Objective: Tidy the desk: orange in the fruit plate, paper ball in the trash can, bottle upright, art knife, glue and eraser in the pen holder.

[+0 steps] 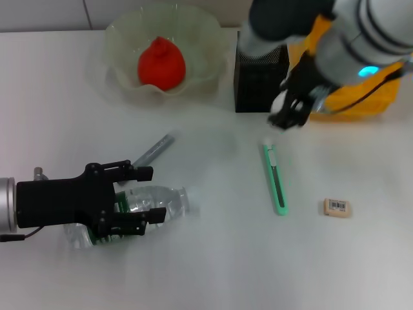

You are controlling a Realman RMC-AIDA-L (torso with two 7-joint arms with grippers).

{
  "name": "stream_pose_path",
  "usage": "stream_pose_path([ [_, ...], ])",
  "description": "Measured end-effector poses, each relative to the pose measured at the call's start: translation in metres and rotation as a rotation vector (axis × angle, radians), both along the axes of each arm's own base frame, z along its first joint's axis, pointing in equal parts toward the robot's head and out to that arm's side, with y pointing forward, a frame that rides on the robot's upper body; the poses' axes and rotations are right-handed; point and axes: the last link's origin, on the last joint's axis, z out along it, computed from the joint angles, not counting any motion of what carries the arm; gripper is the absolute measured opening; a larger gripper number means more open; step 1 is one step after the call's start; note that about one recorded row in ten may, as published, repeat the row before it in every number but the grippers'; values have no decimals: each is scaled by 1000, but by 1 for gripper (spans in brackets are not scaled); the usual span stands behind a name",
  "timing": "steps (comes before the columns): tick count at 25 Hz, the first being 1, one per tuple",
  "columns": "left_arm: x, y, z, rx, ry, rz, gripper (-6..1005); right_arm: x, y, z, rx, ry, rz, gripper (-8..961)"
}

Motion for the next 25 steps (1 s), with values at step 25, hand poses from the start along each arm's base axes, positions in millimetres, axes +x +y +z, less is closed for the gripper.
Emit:
stream_pose_path([
  [25,2,5,1,10,3,1,779,74,54,70,548,323,-2,513],
])
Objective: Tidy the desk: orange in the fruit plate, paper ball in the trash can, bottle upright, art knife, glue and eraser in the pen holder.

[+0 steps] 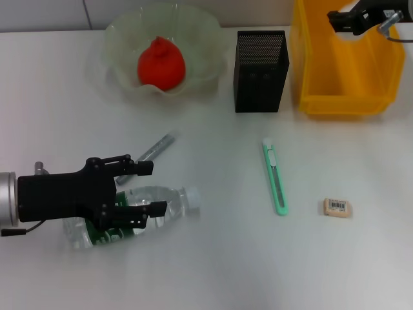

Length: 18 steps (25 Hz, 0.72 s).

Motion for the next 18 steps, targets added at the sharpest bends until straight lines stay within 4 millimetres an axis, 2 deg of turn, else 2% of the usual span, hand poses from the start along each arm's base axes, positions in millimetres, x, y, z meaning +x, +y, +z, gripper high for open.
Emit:
stream_pose_path([
  [1,0,1,0,2,1,0,778,3,1,-1,-2,0,-7,516],
  [6,0,2,2,14,4,0,776,10,0,5,5,26,-36,713],
  [9,1,4,4,20,8,-6,775,12,-5,10,-17,63,-40,733],
  [11,6,11,11,31,26,-9,774,16,-22,22,-110,169,-14,746],
  [13,12,18,17,37,46,-4,773,18,-28,24,-150,203,2,759],
  [14,12,18,17,37,46,-4,772,20,-37,29,-195,250,27,759],
  [15,20,27,24,44,71,-6,772,23,-45,32,-230,278,44,759],
  [16,24,29,26,42,80,-9,771,30,-62,37,-306,331,94,760],
  [17,28,32,28,39,90,-11,771,30,-62,37,-306,331,94,760],
  [18,28,32,28,39,90,-11,771,37,-72,40,-336,356,116,760],
])
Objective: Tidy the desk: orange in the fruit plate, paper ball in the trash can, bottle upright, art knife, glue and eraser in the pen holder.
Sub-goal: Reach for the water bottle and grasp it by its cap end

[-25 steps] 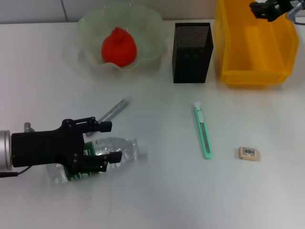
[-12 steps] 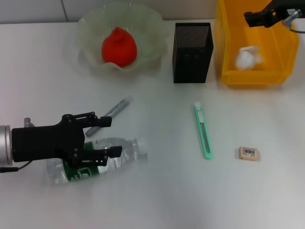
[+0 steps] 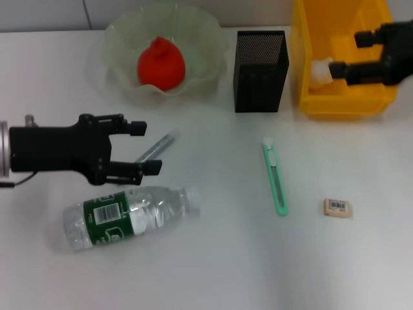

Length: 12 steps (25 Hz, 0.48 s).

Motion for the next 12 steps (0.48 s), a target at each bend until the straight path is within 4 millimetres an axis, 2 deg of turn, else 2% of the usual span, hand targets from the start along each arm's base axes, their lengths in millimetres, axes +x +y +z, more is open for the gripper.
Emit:
stream_pose_path([
  [2,16,9,6,-19,47,-11,770,12,-15,2,-39,32,31,760],
  [3,28,15,8,-42,108,-19,769,25,-32,2,-81,61,59,760],
  [4,28,15,8,-42,108,-19,769,25,-32,2,-81,61,59,760],
  [6,41,18,6,-72,183,-23,768,38,-46,0,-115,81,78,759],
  [8,52,20,4,-96,266,-17,767,57,-68,-4,-167,109,108,759],
  [9,60,21,1,-104,315,-8,767,57,-68,-4,-167,109,108,759],
  [12,81,22,-6,-108,435,5,765,70,-87,-5,-199,167,156,759],
])
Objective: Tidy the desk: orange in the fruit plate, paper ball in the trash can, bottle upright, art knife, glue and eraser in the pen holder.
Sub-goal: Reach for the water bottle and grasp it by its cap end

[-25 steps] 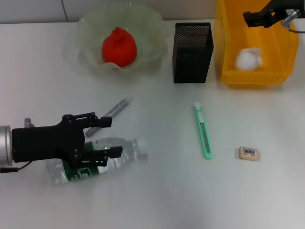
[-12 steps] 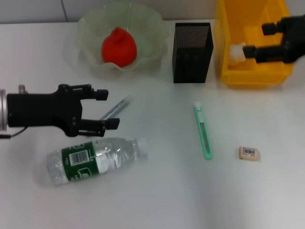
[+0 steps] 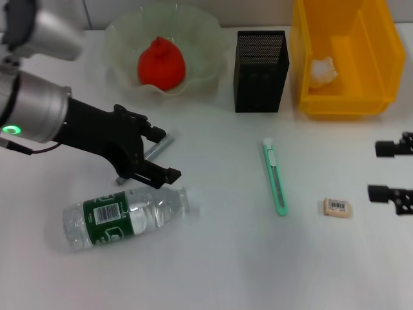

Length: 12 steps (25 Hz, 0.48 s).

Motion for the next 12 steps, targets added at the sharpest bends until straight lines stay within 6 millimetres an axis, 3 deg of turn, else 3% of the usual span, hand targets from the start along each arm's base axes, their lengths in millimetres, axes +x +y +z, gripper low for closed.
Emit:
stream_pose_path([
  [3,19,-5,-8,-4,102,-36,764,10,-12,3,-1,50,4,760],
  [6,35,-19,-31,-26,275,-101,763,22,-25,5,-33,56,-6,760],
  [12,41,-25,-53,-27,371,-128,760,33,-32,3,-69,0,-60,759],
])
